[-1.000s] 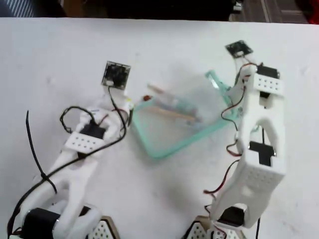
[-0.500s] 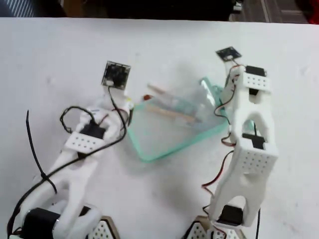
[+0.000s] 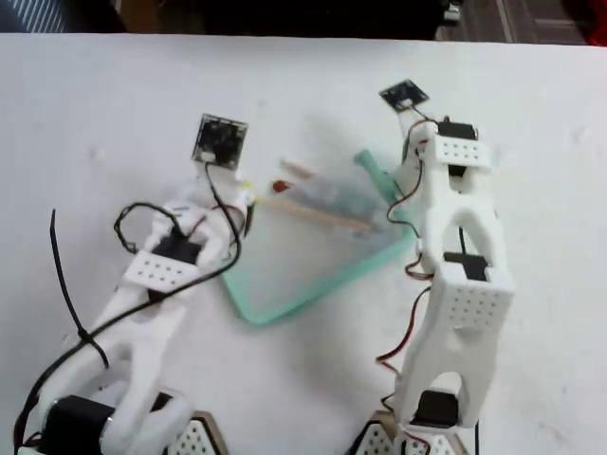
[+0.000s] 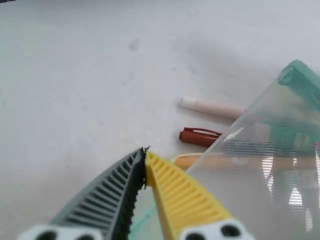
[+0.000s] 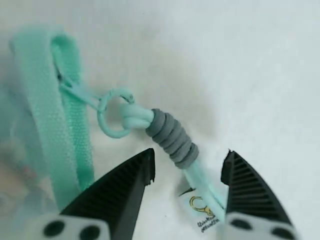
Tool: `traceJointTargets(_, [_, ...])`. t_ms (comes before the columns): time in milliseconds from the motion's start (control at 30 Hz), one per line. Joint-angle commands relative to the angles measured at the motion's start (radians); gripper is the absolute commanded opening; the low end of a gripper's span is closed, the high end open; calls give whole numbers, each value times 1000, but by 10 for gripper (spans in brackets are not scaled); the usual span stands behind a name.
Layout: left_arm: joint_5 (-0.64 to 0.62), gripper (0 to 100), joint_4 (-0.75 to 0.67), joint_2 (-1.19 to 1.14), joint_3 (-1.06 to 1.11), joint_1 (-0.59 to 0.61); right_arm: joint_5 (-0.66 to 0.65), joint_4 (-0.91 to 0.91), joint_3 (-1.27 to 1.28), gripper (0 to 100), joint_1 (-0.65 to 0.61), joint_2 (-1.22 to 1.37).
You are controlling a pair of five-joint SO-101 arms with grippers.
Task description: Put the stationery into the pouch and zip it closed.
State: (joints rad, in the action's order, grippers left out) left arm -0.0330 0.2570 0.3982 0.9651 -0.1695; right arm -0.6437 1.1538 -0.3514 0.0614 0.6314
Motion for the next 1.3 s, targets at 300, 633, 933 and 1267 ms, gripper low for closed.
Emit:
traceJointTargets(300, [8,24,-28,7,-11,-12,-144,-12,-43,221,2,99])
traceJointTargets(633, [8,24,-32,7,-12,-7,-141,-16,-181,46,2,166])
traceJointTargets(933, [6,24,-28,8,-17,-15,-138,213,-333,16,-4,68])
traceJointTargets(1267, [3,122,167,58,-77,-56,-94,404,-400,16,-36,-166])
